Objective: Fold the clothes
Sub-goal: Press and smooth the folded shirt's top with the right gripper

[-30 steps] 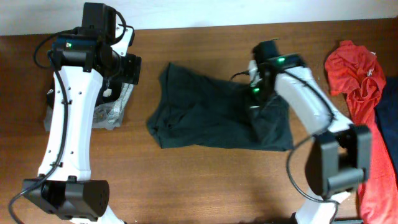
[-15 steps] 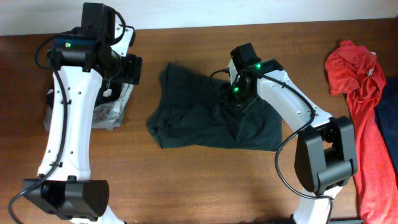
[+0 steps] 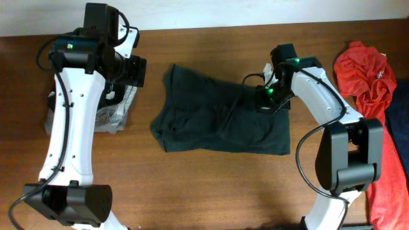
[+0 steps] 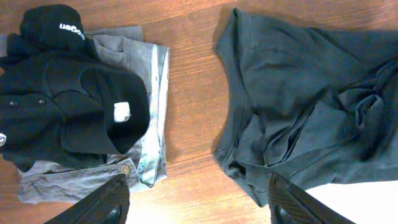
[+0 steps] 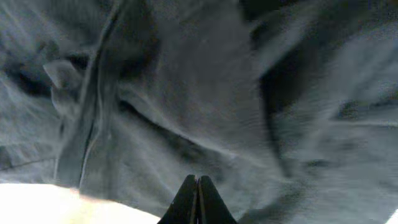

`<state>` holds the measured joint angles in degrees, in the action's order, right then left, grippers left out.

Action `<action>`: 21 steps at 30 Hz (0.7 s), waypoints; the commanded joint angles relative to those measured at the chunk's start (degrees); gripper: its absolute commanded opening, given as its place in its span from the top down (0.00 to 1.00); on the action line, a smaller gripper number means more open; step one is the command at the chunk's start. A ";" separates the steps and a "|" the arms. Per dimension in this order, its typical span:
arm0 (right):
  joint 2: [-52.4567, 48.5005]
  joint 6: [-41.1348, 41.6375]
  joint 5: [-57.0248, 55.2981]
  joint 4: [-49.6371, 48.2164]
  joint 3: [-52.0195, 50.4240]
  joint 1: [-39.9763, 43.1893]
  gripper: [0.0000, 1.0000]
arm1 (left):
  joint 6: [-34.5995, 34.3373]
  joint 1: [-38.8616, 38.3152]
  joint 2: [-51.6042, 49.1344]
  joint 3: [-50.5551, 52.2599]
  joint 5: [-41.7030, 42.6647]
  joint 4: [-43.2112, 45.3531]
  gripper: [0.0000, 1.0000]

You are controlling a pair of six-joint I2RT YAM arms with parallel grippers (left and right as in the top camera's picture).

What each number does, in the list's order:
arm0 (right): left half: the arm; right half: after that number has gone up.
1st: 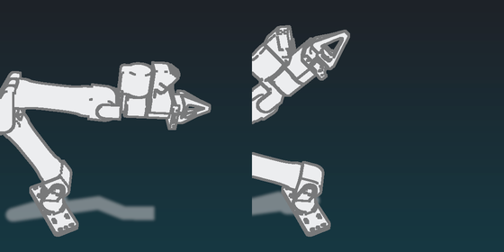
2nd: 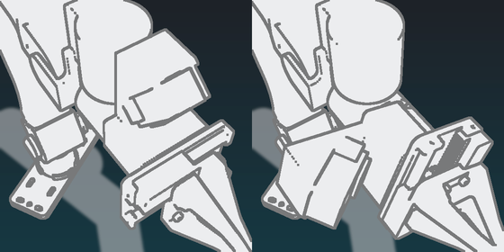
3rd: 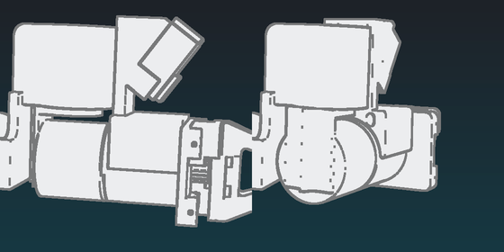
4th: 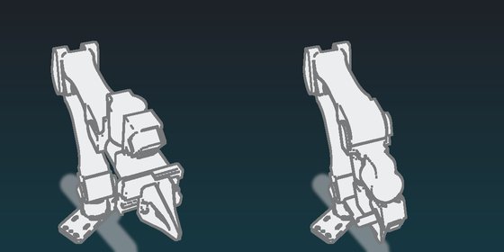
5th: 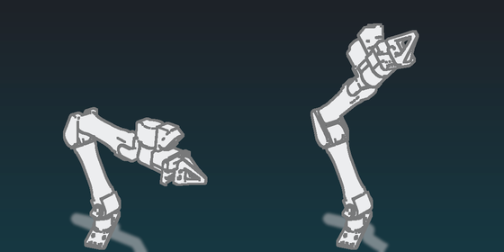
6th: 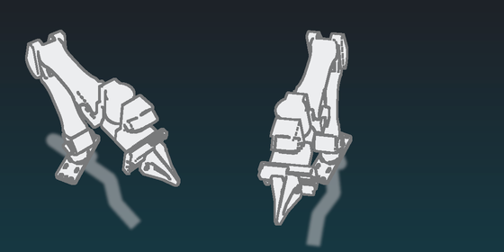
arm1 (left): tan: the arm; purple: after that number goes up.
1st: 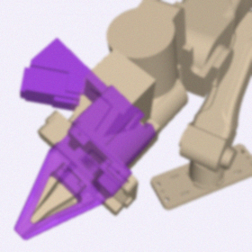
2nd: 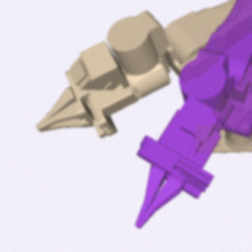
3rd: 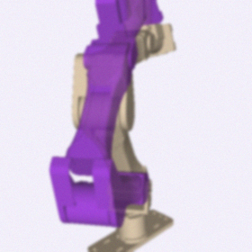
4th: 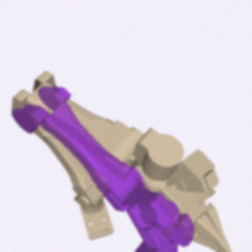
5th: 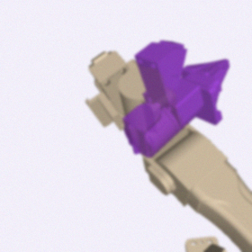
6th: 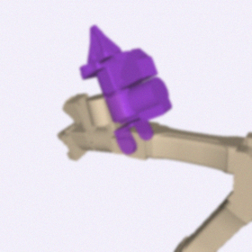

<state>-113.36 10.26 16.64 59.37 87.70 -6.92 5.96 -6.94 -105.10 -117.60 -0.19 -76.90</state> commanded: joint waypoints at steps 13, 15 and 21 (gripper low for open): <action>4.76 -3.10 -0.17 -9.25 -6.64 -11.58 0.96 | -0.72 0.61 1.46 -0.81 0.83 -0.07 0.29; 5.14 -1.40 -1.05 -4.68 -4.24 -6.45 0.78 | -0.72 0.63 1.46 -0.81 0.83 0.20 0.29; 4.87 -0.79 0.68 -4.20 -4.07 1.46 0.54 | -0.72 0.61 1.46 -0.81 0.83 1.64 0.27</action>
<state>-109.38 9.17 17.98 55.37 83.09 -6.66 5.96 -6.66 -105.10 -117.62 0.01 -75.92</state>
